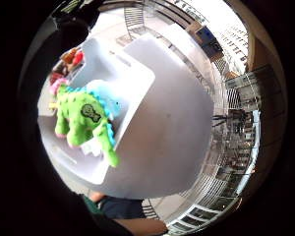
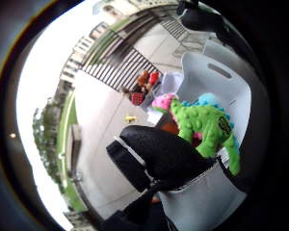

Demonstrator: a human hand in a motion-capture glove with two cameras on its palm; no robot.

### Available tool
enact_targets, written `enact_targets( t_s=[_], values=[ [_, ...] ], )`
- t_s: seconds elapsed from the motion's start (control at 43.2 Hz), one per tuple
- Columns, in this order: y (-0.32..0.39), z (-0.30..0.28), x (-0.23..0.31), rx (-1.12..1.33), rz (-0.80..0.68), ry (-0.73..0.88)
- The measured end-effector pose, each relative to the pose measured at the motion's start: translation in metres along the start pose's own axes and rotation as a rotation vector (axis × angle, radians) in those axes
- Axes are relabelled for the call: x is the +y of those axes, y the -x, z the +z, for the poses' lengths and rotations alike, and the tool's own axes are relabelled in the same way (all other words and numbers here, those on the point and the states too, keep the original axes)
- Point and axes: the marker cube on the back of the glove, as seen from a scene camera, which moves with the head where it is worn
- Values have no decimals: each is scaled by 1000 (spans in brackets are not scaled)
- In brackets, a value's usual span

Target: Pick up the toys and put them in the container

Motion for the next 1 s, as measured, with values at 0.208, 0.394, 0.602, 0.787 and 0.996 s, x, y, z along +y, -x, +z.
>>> enact_targets(
  t_s=[0.208, 0.394, 0.602, 0.787, 0.996],
  values=[
    [-47, -15, 27, 116, -80, 10],
    [-57, -20, 55, 226, -43, 24],
    [-94, -35, 99, 226, 53, 33],
    [-163, -47, 143, 302, 321, 0],
    [-244, -55, 197, 317, 402, -29]
  ],
)
